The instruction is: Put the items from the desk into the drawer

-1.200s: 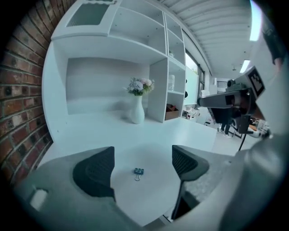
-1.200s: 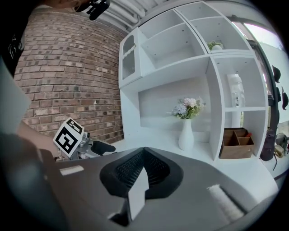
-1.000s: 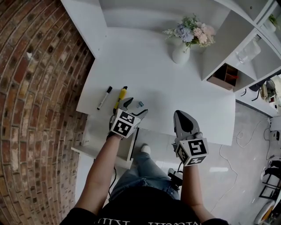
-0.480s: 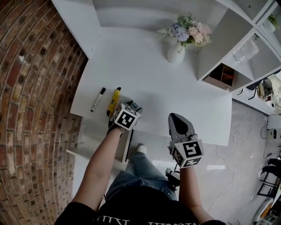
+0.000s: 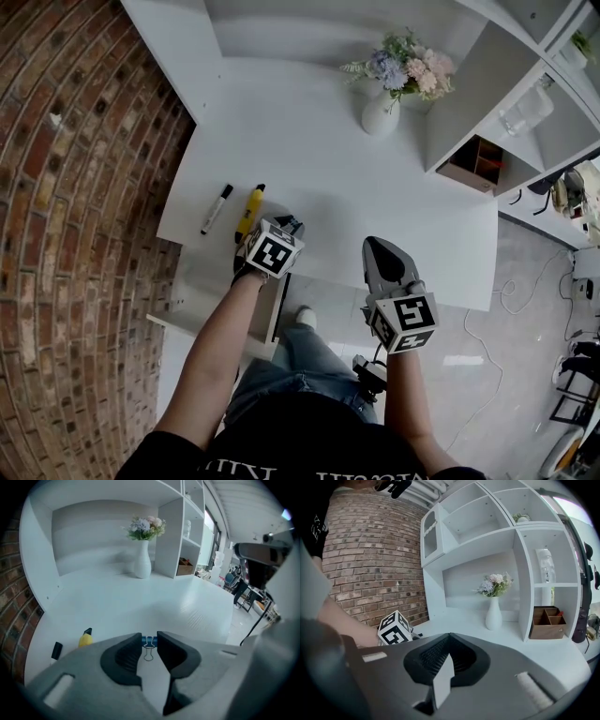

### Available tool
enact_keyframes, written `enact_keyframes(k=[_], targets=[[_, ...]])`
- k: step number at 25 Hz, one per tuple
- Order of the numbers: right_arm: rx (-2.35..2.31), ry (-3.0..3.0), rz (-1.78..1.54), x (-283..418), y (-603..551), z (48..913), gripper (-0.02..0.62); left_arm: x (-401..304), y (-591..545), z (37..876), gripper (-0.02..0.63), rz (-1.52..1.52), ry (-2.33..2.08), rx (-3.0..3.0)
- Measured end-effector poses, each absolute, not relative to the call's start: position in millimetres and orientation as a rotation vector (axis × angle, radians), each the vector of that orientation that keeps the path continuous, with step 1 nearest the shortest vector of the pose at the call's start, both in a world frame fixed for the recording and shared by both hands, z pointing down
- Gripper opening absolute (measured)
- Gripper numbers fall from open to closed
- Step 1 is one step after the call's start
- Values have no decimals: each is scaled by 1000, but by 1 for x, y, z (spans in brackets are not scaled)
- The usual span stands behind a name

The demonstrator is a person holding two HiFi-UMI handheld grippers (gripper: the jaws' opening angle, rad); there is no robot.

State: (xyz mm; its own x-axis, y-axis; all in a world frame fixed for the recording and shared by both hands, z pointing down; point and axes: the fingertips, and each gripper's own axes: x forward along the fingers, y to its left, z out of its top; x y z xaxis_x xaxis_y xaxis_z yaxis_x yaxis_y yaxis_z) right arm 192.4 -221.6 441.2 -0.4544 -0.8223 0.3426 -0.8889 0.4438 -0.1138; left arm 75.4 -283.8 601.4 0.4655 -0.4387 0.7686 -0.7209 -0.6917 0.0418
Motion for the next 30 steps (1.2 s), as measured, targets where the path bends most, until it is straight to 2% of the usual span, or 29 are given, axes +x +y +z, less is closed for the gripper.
enact_keyframes(k=[16,30], targets=[[1527,-2471,365,151,-197,419,-6,27,-266,502,100,816,-1127,2531],[1556,-2433,334,103,-168,401,-6,-87,-224,450,101,625,-1322,2526]])
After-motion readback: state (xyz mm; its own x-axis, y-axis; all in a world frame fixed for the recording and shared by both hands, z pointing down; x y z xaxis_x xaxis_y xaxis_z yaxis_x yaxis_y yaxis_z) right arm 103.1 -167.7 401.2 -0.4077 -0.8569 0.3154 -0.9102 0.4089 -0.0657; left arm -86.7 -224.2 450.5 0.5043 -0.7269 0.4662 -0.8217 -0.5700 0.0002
